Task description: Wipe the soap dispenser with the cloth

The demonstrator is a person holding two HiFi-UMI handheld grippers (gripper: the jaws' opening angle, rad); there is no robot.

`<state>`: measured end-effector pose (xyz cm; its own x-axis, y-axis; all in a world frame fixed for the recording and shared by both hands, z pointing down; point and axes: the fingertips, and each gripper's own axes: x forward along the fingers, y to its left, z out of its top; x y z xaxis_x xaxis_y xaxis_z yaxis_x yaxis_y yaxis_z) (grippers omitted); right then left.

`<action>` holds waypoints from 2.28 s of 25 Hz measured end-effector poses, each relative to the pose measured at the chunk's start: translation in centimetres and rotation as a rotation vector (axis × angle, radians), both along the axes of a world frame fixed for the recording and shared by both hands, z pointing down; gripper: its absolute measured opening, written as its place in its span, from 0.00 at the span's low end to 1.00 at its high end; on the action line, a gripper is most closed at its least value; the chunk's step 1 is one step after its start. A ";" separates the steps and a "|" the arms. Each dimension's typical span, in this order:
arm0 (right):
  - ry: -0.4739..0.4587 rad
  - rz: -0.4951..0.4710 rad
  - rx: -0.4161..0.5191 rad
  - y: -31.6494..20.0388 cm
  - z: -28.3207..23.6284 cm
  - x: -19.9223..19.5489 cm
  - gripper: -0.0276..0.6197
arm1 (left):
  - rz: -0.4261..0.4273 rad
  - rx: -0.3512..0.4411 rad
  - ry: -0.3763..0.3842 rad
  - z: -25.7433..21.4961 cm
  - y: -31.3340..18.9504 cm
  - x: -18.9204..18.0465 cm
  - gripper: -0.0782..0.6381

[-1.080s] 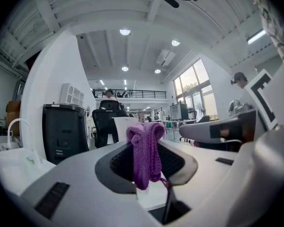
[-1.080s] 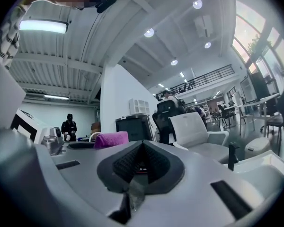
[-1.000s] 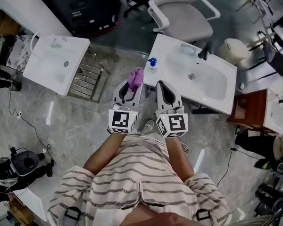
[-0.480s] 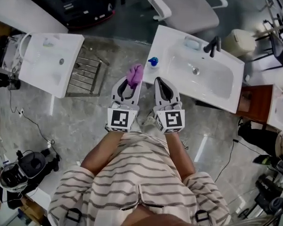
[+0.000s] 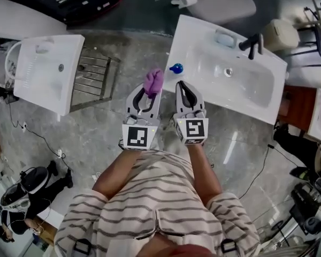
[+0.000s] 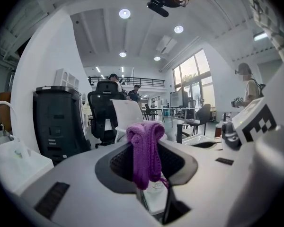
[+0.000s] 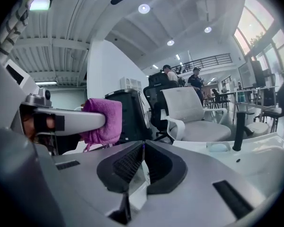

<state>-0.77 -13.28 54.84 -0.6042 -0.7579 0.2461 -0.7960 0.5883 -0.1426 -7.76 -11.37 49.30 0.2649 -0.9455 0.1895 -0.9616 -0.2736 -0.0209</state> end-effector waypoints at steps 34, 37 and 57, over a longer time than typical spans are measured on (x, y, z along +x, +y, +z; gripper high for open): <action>0.113 0.063 -0.025 -5.6 7.4 -1.3 0.24 | 0.048 -0.079 0.006 4.4 -0.9 -1.1 0.27; 0.078 0.069 -0.051 -5.6 7.1 -1.2 0.24 | 0.059 -0.078 0.007 4.4 -0.8 -1.2 0.27; 0.077 0.025 0.005 -4.6 -3.9 -0.7 0.25 | 0.167 -0.050 0.003 0.3 0.8 -0.6 0.27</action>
